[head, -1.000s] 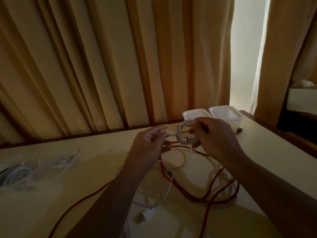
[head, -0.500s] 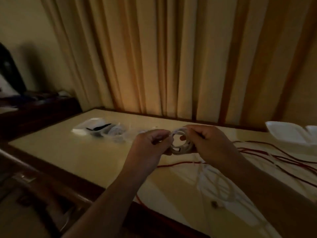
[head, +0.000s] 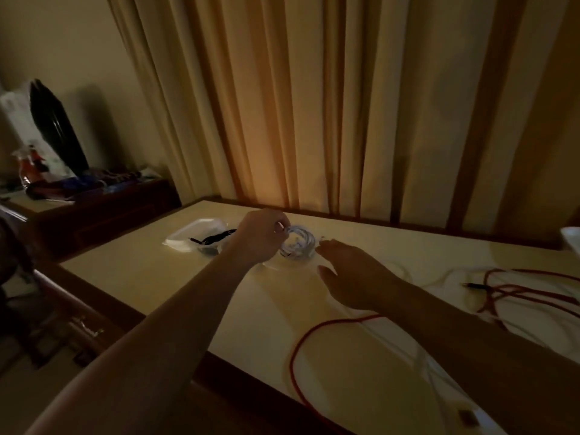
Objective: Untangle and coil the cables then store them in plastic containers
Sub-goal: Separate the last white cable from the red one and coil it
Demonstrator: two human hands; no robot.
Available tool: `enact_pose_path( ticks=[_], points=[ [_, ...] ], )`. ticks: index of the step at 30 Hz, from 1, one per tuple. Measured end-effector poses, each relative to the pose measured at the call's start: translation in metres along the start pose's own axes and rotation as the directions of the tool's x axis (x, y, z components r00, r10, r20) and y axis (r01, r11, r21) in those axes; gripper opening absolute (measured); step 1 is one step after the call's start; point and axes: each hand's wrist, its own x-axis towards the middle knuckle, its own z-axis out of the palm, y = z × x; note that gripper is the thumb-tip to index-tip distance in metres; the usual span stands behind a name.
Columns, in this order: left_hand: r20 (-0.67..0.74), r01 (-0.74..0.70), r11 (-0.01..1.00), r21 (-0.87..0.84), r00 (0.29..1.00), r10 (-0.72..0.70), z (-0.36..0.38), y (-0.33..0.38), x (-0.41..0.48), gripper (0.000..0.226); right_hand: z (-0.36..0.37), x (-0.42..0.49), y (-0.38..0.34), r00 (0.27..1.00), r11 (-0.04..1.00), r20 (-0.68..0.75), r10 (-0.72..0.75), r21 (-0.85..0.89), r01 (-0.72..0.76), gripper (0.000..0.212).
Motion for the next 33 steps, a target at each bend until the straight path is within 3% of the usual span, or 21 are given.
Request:
enact_pose_path(
  ticks=[3,7,9,11,14,19,25,33],
  points=[
    [0.159,-0.136,0.979,0.150,0.981,0.112,0.007,-0.001,0.012,0.016,0.002,0.000,0.003,0.999,0.999,0.031,0.033,0.023,-0.034,0.051],
    [0.269,-0.153,0.937,0.315,0.961,0.066,0.006,0.000,0.016,0.032,0.002,0.001,0.011,0.995,0.996,0.078,0.068,0.045,-0.072,0.053],
    [0.292,-0.154,0.918,0.365,0.955,0.044,0.005,0.007,0.014,0.043,0.004,-0.001,0.024,0.990,0.995,0.104,0.097,-0.039,-0.094,0.055],
    [0.212,-0.169,0.902,0.397,0.973,0.089,0.001,0.022,0.008,0.047,0.007,-0.010,0.042,0.980,0.976,0.157,0.123,-0.199,-0.090,0.063],
    [0.022,-0.281,0.916,0.288,0.958,0.287,0.008,0.054,-0.007,0.038,0.007,-0.034,0.070,0.965,0.949,0.219,0.146,-0.307,-0.074,0.073],
    [0.074,-0.456,0.890,0.014,0.888,0.453,0.043,0.117,-0.049,0.040,-0.008,-0.076,0.106,0.954,0.920,0.211,0.214,-0.371,-0.124,0.078],
    [0.183,-0.463,0.881,-0.101,0.861,0.474,0.077,0.156,-0.083,0.035,-0.029,-0.126,0.124,0.932,0.926,0.209,0.297,-0.300,-0.228,0.073],
    [0.180,-0.465,0.870,-0.165,0.853,0.490,0.104,0.217,-0.081,0.038,-0.052,-0.185,0.155,0.913,0.910,0.138,0.384,-0.227,-0.348,0.069]
  ],
)
